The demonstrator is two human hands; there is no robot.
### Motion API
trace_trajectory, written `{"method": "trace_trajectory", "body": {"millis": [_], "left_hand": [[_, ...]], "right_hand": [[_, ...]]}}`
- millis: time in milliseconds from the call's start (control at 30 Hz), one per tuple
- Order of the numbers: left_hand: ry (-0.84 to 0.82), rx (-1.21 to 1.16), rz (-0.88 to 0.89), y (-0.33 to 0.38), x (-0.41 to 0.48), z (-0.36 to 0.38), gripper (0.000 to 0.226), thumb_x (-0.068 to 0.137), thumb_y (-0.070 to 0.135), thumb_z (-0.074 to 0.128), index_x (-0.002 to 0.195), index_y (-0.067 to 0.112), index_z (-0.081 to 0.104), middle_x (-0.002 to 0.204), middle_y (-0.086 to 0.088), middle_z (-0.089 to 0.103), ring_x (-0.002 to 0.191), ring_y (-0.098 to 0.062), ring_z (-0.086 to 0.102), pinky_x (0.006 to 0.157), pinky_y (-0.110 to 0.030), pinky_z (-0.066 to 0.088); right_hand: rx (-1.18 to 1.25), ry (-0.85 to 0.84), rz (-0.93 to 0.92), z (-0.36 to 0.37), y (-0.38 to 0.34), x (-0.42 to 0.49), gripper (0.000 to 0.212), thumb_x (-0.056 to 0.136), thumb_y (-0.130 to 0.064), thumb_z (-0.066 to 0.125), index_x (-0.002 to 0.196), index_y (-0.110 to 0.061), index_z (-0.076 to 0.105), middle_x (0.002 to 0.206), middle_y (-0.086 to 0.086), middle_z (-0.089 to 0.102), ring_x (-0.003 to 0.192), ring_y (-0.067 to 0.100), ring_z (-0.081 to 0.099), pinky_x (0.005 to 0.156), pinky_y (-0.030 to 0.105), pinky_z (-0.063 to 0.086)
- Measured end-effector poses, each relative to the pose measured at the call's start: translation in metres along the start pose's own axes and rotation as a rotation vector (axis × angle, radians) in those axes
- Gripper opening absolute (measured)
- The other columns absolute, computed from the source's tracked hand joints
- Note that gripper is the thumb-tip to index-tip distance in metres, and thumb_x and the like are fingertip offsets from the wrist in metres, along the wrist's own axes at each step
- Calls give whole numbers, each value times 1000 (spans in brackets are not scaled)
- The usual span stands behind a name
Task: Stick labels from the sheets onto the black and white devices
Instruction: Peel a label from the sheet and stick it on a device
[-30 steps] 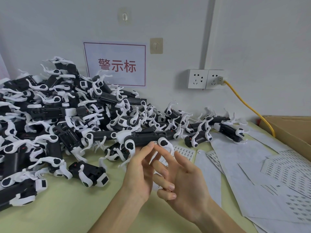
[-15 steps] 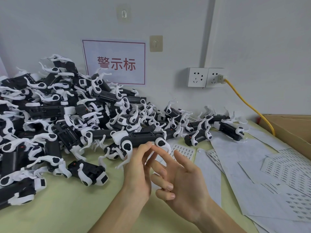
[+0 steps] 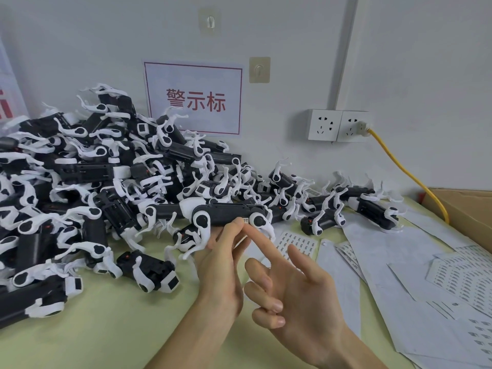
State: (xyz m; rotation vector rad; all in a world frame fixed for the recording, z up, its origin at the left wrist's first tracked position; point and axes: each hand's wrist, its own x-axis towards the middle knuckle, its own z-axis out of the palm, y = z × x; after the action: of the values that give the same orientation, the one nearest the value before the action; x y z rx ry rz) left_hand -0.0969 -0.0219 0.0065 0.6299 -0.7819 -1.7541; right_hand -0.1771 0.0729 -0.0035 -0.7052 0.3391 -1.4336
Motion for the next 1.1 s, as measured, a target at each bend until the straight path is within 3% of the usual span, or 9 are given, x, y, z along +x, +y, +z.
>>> {"method": "trace_trajectory", "body": {"millis": [200,400,567,667,800,900,1100], "left_hand": [[25,3,51,-1,2,0,9,89,11,73,88,7,65,84,0,73,89,-13,74,96,-32,54],[2,-71,65,10,12,-4,14,92,14,70,79,14,69,80,2,74,79,-10,74,68,-18,58],[-111,-45,68,11,11,-2,14,83,31,75,72,22,72,74,5,70,71,-9,70,65,-20,57],[-203,-15,43,9,9,-2,19,70,35,79,77,19,71,78,2,70,70,-9,66,64,-20,54],[-375,45,37,7,5,-2,27,78,35,83,76,15,65,70,-3,57,64,-13,52,72,-25,51],[-468,87,63,6,0,0,25,78,43,75,65,24,65,64,1,48,56,-9,45,62,-17,46],[-453,128,46,4,-2,-2,36,83,49,75,68,20,59,65,0,44,55,-11,41,58,-18,42]], "right_hand": [[-14,-54,6,-1,-2,0,67,97,-41,57,158,-23,36,80,2,47,59,13,26,49,23,20],[-5,-35,-23,-7,-3,-3,61,96,-40,58,154,-26,44,78,3,48,60,15,26,50,25,21],[60,-43,-113,-13,-16,-7,38,94,-39,64,118,-11,72,74,3,49,61,16,27,53,26,22],[37,36,-193,-14,-26,-10,32,89,-40,68,102,-12,75,71,1,46,58,15,28,52,26,21],[-2,226,-301,-14,-36,-12,31,76,-41,75,92,-15,73,69,-1,38,53,14,31,50,25,20],[-19,310,-349,-14,-40,-12,32,74,-41,75,91,-14,72,70,-2,36,55,14,28,49,25,21],[-89,371,-387,-14,-43,-11,32,75,-41,69,90,-13,69,71,-1,33,55,15,25,47,26,25]]}}
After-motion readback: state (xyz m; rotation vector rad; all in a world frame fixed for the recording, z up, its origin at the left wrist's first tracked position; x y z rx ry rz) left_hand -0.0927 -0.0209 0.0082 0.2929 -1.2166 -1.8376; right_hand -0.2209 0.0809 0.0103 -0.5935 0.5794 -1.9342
